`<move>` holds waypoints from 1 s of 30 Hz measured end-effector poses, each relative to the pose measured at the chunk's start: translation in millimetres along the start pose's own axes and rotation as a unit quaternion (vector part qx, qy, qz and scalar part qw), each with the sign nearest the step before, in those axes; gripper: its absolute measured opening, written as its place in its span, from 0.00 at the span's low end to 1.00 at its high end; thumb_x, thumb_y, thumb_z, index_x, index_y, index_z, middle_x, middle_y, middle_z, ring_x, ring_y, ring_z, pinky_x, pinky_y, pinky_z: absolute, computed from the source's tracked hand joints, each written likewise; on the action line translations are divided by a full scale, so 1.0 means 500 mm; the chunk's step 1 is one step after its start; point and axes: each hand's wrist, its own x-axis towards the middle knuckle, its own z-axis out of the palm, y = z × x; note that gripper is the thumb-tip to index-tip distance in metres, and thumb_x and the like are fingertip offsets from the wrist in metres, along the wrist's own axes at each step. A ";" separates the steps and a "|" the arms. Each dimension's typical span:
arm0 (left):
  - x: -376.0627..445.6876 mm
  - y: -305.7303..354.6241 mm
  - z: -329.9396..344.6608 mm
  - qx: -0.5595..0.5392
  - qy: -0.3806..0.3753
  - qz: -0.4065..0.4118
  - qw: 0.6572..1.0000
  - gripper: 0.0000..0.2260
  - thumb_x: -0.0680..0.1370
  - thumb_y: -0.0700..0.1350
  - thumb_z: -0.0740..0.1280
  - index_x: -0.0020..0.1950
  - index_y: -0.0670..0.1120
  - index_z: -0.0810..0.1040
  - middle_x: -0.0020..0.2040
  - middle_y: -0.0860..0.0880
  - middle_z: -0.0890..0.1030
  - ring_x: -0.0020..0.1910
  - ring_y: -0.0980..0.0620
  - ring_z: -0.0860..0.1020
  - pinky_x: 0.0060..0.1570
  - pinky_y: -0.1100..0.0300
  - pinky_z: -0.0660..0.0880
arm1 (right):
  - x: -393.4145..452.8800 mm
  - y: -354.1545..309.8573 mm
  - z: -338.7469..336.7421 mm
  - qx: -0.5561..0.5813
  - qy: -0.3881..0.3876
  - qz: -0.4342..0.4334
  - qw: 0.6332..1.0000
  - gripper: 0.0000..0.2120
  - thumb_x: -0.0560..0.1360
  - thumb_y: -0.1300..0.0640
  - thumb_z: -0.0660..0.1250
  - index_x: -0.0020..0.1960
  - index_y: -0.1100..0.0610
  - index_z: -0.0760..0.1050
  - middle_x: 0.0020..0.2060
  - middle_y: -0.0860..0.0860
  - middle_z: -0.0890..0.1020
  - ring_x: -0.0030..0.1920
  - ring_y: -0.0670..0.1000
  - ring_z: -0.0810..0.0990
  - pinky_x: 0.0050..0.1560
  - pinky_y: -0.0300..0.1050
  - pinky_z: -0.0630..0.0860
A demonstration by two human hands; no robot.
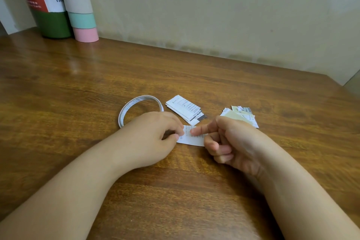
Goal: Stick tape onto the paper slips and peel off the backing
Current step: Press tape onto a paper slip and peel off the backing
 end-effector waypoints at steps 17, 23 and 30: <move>-0.006 0.013 0.001 0.079 -0.016 0.008 0.997 0.14 0.79 0.48 0.61 0.61 0.61 0.76 0.56 0.64 0.72 0.55 0.61 0.69 0.54 0.60 0.69 | -0.006 0.000 0.006 -0.088 0.033 -0.024 0.995 0.17 0.77 0.59 0.51 0.54 0.63 0.75 0.21 0.52 0.70 0.19 0.46 0.59 0.20 0.34 0.56; -0.006 0.015 0.002 0.082 -0.019 0.001 0.996 0.13 0.79 0.48 0.60 0.61 0.61 0.75 0.56 0.64 0.71 0.53 0.61 0.67 0.52 0.62 0.68 | -0.014 0.001 0.002 -0.149 0.070 -0.045 0.985 0.15 0.77 0.58 0.52 0.53 0.60 0.76 0.21 0.51 0.72 0.20 0.47 0.62 0.21 0.36 0.59; -0.006 0.019 0.001 0.094 -0.020 0.001 0.995 0.13 0.80 0.49 0.59 0.62 0.61 0.74 0.57 0.64 0.71 0.55 0.60 0.68 0.53 0.61 0.68 | -0.017 0.005 -0.010 -0.271 0.156 -0.168 0.935 0.14 0.76 0.56 0.54 0.44 0.49 0.78 0.22 0.48 0.75 0.22 0.45 0.67 0.32 0.42 0.66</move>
